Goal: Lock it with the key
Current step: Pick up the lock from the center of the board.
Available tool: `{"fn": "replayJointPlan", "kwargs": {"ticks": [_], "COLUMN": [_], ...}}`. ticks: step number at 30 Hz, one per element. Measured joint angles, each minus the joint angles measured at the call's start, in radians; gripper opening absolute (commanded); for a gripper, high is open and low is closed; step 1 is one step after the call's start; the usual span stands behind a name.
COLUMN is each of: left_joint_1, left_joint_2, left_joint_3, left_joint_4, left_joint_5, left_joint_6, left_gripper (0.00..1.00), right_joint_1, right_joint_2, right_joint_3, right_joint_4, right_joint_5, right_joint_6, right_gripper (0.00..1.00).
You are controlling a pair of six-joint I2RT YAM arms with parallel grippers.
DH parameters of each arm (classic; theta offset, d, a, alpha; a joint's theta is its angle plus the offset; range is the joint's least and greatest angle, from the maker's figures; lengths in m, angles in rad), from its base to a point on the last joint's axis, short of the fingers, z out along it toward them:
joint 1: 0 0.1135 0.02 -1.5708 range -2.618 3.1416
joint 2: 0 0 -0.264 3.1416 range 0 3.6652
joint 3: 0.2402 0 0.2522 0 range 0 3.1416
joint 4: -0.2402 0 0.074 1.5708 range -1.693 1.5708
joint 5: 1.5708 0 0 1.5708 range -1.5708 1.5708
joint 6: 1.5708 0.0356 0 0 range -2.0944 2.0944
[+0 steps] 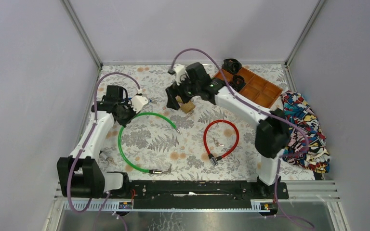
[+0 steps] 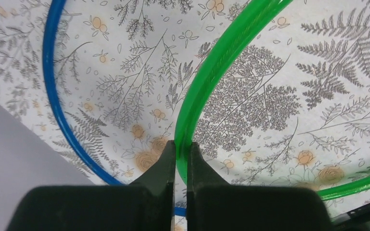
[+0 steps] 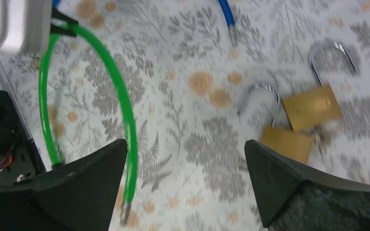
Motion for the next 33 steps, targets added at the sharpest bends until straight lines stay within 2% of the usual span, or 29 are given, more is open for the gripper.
{"fn": "replayJointPlan", "kwargs": {"ticks": [4,7,17,18,19,22,23,25,26,27,28,29,33], "left_joint_1": [-0.045,-0.076,-0.132,-0.136,-0.139,-0.145,-0.145,-0.146,-0.144,-0.144,-0.144,-0.145,-0.145], "left_joint_2": [-0.077,-0.111,-0.204,-0.206,-0.209,-0.218,-0.222,-0.229,-0.231,-0.231,-0.233,-0.235,-0.306], "left_joint_3": [-0.034,-0.051,-0.106,-0.106,-0.106,-0.110,-0.112,-0.112,-0.110,-0.109,-0.107,-0.105,-0.095], "left_joint_4": [0.003,0.016,0.071,0.076,0.081,0.095,0.098,0.105,0.108,0.107,0.106,0.105,0.102], "left_joint_5": [0.000,-0.004,-0.022,-0.023,-0.024,-0.023,-0.021,-0.018,-0.016,-0.012,0.000,0.016,0.139], "left_joint_6": [0.036,0.047,0.078,0.078,0.078,0.076,0.073,0.060,0.048,0.035,0.019,0.010,-0.063], "left_gripper": [0.00,0.00,0.00,0.00,0.00,0.00,0.00,0.00,0.14,0.41,0.59,0.72,0.95], "right_joint_1": [0.008,0.018,0.066,0.069,0.073,0.080,0.081,0.083,0.085,0.088,0.090,0.090,0.078], "right_joint_2": [0.188,0.262,0.282,0.282,0.283,0.282,0.282,0.282,0.278,0.269,0.252,0.229,0.015], "right_joint_3": [0.165,0.199,0.154,0.137,0.121,0.091,0.085,0.084,0.083,0.076,0.061,0.041,-0.183], "right_joint_4": [0.034,0.026,0.043,0.048,0.049,0.049,0.050,0.053,0.048,0.049,0.051,0.057,0.129], "right_joint_5": [-0.090,-0.160,-0.306,-0.314,-0.320,-0.322,-0.318,-0.311,-0.308,-0.291,-0.275,-0.262,-0.190], "right_joint_6": [-0.042,-0.047,0.027,0.040,0.051,0.074,0.096,0.093,0.099,0.101,0.096,0.091,0.037], "right_gripper": [1.00,0.98,0.90,0.84,0.69,0.13,0.00,0.00,0.00,0.00,0.00,0.00,0.00]}}
